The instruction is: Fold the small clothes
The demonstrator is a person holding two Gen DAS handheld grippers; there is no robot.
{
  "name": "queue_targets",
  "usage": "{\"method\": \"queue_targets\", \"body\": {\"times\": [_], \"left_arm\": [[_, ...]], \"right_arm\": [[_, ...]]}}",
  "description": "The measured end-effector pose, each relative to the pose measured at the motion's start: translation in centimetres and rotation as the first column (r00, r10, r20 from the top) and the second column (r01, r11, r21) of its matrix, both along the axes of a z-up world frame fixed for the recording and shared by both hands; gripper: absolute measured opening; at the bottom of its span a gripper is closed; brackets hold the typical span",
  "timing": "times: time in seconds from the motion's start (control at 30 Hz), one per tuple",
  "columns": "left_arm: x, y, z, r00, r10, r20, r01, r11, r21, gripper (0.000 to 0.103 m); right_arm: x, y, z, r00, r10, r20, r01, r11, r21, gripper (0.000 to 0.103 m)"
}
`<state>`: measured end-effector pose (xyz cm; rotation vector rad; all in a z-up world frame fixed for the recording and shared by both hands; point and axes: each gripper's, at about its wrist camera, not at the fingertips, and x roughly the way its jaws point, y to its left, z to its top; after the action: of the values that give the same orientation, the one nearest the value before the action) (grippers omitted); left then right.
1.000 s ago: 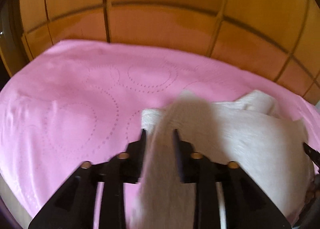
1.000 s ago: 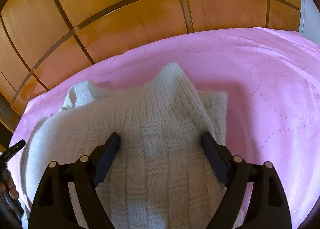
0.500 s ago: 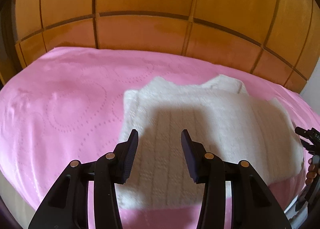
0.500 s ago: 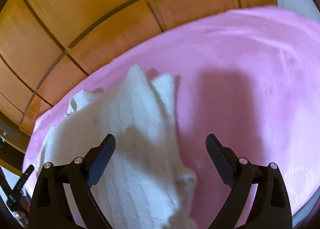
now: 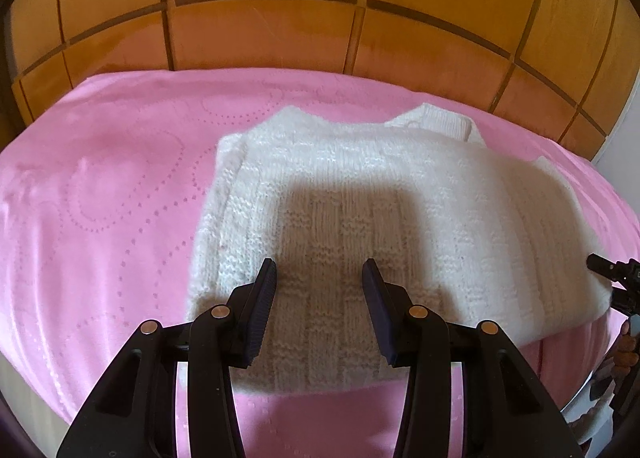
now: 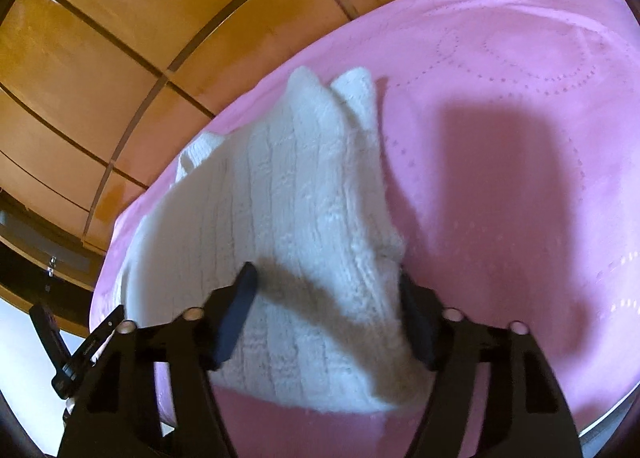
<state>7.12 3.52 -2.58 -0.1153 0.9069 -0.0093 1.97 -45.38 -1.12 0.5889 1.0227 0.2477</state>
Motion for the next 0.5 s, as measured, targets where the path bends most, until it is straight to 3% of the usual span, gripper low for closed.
{"method": "queue_targets", "body": {"times": [0.17,0.37,0.5], "left_arm": [[0.6,0.4,-1.2,0.999,-0.005,-0.034,0.005,1.0,-0.027,0.044],[-0.2,1.0,-0.2,1.0,0.012,0.019,-0.01,0.997,-0.078,0.044],[0.3,1.1,-0.6,1.0,0.005,0.0,-0.005,0.997,-0.08,0.044]], "right_arm": [[0.4,0.8,-0.1,0.999,0.021,-0.024,-0.022,0.999,-0.042,0.054],[0.4,0.2,-0.3,0.999,0.012,-0.038,-0.012,1.0,-0.015,0.06],[0.5,0.0,-0.4,0.999,0.01,-0.044,-0.01,1.0,-0.002,0.059]]}}
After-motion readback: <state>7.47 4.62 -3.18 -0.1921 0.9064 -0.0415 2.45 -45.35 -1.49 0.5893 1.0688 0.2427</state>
